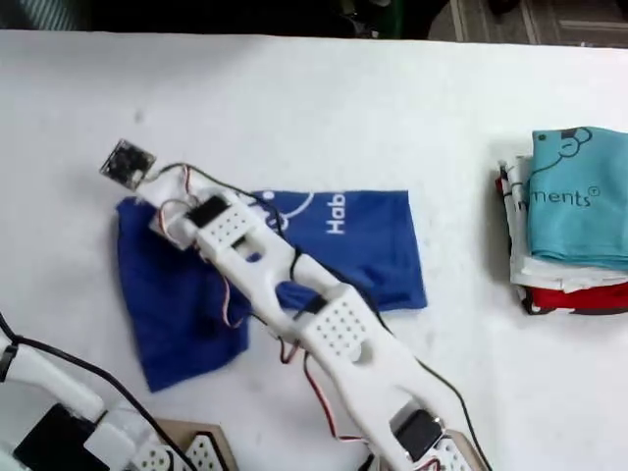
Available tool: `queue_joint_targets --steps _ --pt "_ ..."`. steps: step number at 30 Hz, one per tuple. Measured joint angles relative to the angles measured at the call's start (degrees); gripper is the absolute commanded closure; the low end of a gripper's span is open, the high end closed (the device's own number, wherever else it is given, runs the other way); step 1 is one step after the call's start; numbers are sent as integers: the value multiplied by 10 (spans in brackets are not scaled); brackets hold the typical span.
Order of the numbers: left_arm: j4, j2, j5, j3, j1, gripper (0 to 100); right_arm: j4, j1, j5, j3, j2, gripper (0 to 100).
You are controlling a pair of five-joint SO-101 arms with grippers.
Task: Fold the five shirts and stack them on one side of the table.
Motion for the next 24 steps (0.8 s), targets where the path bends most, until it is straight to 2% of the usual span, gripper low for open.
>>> queue_joint_targets --steps 3,10,17,24 --pt "0 0 0 0 0 977 70 5 0 -101 38 981" --pt "0 0 0 0 0 977 312 10 0 -291 55 981" --pt "0 0 0 0 0 977 547 -15 0 -435 55 981" --pt "0 0 0 0 0 977 583 -43 -40 -433 53 981"
